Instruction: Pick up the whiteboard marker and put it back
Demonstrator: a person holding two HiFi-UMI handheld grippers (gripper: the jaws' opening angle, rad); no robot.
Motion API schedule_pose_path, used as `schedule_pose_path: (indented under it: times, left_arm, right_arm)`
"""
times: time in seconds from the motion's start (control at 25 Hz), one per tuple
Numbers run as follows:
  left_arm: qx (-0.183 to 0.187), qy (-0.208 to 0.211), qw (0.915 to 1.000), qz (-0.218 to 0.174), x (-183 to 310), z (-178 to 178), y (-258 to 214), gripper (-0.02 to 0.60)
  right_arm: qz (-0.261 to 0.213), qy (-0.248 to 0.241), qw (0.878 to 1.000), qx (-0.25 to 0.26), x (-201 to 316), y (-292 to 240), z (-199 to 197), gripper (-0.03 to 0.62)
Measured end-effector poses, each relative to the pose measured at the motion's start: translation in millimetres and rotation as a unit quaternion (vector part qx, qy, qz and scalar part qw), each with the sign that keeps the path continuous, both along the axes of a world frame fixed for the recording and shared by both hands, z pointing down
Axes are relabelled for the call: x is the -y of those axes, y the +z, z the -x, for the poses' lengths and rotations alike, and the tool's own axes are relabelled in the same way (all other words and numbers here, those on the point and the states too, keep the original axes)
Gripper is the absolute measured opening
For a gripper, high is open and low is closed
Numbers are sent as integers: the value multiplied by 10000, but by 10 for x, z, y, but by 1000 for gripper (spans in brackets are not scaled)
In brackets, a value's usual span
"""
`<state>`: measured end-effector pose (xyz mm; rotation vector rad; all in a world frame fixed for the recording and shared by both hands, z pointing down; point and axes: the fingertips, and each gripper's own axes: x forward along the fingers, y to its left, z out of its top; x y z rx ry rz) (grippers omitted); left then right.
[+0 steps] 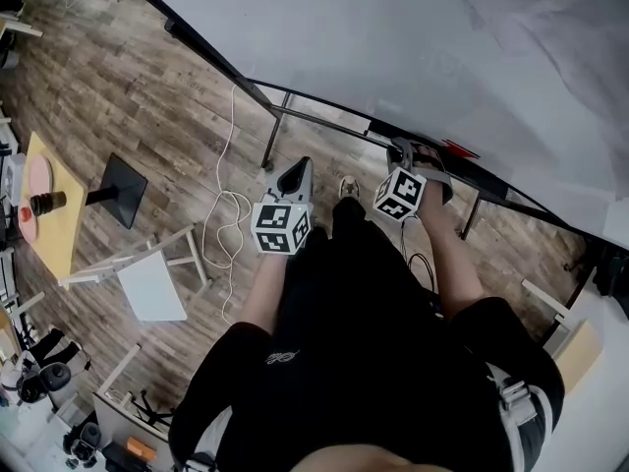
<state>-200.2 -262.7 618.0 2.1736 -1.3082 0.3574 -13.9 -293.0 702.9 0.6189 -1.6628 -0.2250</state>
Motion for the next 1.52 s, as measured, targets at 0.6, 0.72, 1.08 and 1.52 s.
schedule_pose_path:
  times: [0.6,0.72,1.08,1.52]
  left_arm:
    - [26,-38,10000,28,-32,35,-13,8]
    - [28,-50,10000,15,-53,35,-35,8]
    - [64,-35,10000,-39,-136,48,-63,8]
    - [20,221,9996,-171,-114,-84,-180,8]
  right_arm:
    - [87,242,9996,66,6,10,-17,60]
    - [83,267,9996,67,1,-3,-23,60]
    - [-45,399,9991,102,13,-19,-11,66]
    - [-654,1052,9881,911,22,-466,-1,158]
